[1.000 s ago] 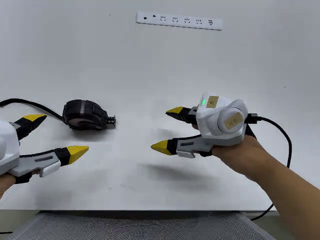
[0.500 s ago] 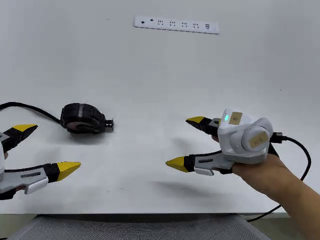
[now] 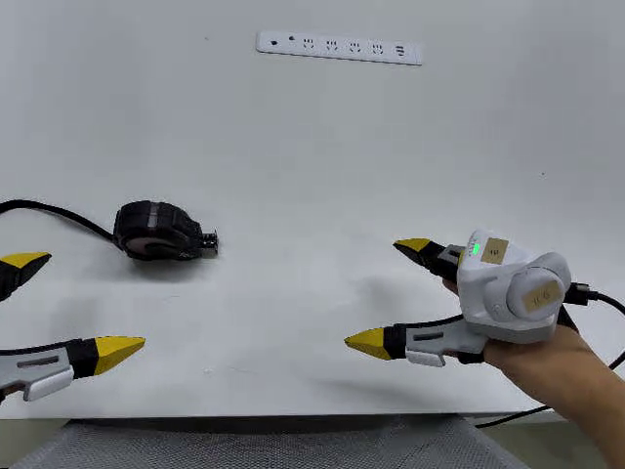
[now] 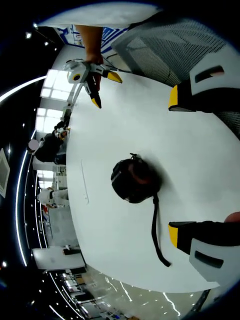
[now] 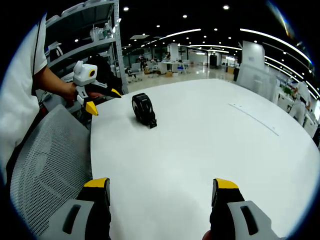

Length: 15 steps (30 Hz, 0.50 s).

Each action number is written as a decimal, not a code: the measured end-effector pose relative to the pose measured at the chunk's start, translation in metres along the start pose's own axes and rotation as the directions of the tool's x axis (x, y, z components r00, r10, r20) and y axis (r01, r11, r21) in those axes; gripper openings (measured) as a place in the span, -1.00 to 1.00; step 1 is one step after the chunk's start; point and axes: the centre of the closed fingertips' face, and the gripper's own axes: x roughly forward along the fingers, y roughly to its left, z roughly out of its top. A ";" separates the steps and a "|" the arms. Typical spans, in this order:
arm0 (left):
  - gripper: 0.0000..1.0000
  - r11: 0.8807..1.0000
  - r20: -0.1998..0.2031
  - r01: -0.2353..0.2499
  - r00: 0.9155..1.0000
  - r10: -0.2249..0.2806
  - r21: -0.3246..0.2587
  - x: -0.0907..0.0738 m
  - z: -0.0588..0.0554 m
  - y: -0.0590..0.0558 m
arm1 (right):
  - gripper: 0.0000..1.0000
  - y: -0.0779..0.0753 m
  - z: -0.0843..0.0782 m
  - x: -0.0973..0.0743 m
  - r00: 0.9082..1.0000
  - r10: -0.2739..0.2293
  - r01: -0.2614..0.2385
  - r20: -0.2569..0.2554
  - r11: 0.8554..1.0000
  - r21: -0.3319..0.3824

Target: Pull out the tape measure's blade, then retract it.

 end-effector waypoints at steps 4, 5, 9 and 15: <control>0.82 1.000 -0.018 -0.004 1.000 0.004 0.002 -0.005 -0.008 0.002 | 0.68 0.002 -0.008 -0.004 1.000 -0.009 0.009 -0.015 1.000 0.006; 0.83 1.000 -0.017 -0.004 1.000 0.004 0.002 -0.006 -0.009 0.002 | 0.69 0.003 -0.008 -0.005 1.000 -0.011 0.011 -0.013 1.000 0.010; 0.90 1.000 -0.025 -0.009 1.000 0.009 0.009 -0.012 -0.014 0.003 | 0.77 0.005 -0.012 -0.009 1.000 -0.016 0.017 -0.013 1.000 0.020; 0.97 1.000 -0.025 -0.007 1.000 0.007 0.007 -0.015 -0.015 0.003 | 0.89 0.006 -0.016 -0.016 1.000 -0.025 0.026 -0.016 0.999 0.033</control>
